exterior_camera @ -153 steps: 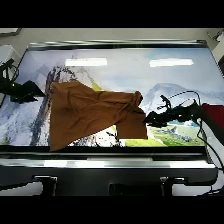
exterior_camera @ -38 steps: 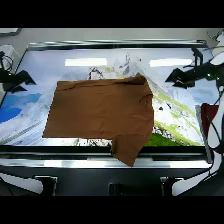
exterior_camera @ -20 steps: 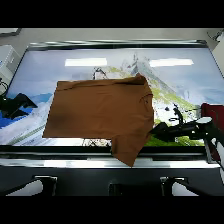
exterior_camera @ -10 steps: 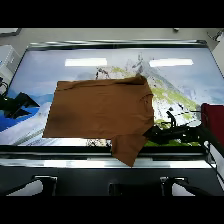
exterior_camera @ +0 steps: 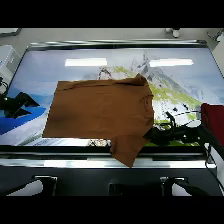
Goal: Fold the clothes and pants, and hang the long-sleeved shirts on hangers.
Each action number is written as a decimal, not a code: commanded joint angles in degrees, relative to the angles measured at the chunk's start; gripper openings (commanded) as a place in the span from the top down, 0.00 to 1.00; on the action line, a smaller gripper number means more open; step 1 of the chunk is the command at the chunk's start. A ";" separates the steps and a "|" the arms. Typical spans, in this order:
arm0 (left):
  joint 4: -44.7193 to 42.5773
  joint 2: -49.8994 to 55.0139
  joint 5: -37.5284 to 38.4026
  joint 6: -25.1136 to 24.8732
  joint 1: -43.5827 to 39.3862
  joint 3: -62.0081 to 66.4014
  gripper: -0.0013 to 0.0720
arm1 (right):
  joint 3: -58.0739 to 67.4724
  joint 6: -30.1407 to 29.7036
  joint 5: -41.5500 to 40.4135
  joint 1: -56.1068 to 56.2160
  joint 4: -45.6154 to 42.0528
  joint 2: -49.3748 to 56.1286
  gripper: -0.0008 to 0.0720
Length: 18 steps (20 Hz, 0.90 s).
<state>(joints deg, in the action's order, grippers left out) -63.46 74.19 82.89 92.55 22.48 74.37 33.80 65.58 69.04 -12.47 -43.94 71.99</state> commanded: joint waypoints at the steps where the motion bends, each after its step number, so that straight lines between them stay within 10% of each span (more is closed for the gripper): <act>1: 0.04 -0.04 -0.11 -0.04 0.07 -0.02 0.11 | 0.04 1.16 1.16 -1.51 -3.21 -2.78 0.17; 18: 0.04 0.00 -1.55 -0.04 0.07 -0.02 0.11 | -2.64 -3.04 -4.26 -8.26 5.99 2.14 0.19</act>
<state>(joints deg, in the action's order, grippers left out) -63.37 74.19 81.43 92.53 22.48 74.37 31.24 62.96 66.57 -20.75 -38.87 73.84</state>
